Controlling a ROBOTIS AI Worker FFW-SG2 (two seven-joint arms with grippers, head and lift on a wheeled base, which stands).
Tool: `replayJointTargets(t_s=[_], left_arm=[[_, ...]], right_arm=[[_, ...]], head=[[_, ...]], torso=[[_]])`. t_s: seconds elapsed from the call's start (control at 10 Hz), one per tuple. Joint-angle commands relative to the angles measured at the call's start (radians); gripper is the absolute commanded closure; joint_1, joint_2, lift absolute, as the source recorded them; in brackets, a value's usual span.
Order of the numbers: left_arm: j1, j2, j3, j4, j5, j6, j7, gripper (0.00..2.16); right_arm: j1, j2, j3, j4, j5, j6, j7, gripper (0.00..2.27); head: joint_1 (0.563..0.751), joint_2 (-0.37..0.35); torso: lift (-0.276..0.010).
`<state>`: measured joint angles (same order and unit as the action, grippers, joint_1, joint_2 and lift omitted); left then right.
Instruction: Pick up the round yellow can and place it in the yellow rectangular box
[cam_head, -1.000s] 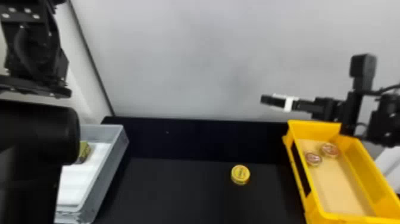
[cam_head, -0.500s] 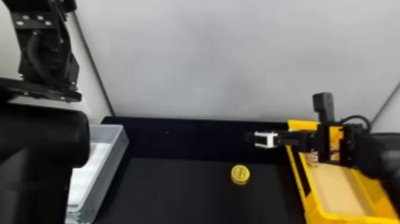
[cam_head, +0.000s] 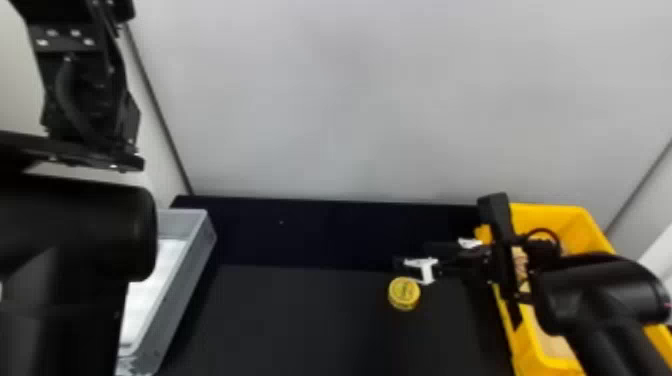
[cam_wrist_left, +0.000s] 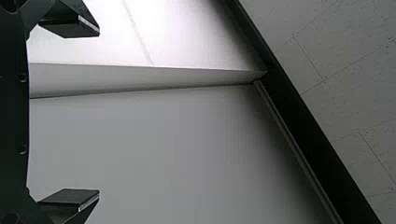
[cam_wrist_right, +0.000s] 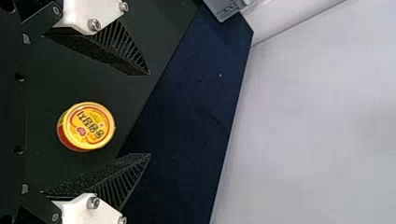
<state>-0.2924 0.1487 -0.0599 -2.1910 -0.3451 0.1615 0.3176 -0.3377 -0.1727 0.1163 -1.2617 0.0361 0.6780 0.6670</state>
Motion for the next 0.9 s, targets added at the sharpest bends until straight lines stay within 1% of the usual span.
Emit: replayJointTargets(t_s=[0.0, 0.4, 0.8], left_arm=[[-0.004, -0.003, -0.009, 0.011, 0.005, -0.011, 0.002, 0.07], [-0.010, -0.006, -0.014, 0.019, 0.009, -0.025, 0.003, 0.07], [-0.013, -0.011, -0.018, 0.028, 0.015, -0.040, 0.005, 0.07]], right_arm=[[-0.017, 0.007, 0.003, 0.108, 0.010, -0.060, -0.018, 0.20], [-0.063, 0.012, 0.048, 0.237, 0.013, -0.096, -0.025, 0.23], [-0.110, 0.016, 0.066, 0.346, 0.033, -0.135, -0.035, 0.22]], head=[[0.663, 0.054], [0.663, 0.054], [0.663, 0.054]], torso=[[-0.010], [-0.010], [-0.010]])
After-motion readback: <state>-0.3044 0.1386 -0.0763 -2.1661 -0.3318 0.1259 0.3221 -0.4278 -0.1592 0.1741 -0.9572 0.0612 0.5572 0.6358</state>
